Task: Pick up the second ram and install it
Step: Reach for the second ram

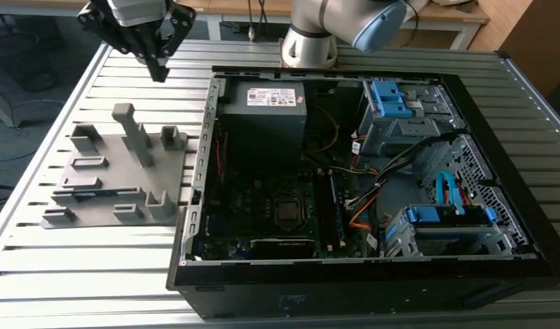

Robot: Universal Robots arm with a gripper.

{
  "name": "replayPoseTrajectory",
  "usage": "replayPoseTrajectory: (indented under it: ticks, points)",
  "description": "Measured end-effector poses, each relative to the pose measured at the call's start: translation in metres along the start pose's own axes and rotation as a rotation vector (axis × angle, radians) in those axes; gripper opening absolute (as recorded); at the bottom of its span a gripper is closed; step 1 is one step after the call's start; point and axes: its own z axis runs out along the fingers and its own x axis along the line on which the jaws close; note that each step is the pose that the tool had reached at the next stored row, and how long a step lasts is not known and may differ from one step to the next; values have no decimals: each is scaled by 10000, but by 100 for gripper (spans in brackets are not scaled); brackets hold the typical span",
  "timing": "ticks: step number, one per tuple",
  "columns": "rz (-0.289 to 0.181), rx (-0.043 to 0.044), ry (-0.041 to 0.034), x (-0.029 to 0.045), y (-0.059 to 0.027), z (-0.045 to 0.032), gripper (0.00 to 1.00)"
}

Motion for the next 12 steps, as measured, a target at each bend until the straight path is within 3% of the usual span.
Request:
replayPoseTrajectory:
  ticks: [12]
  points:
    - [-2,0,0,360,-29,-9,10]
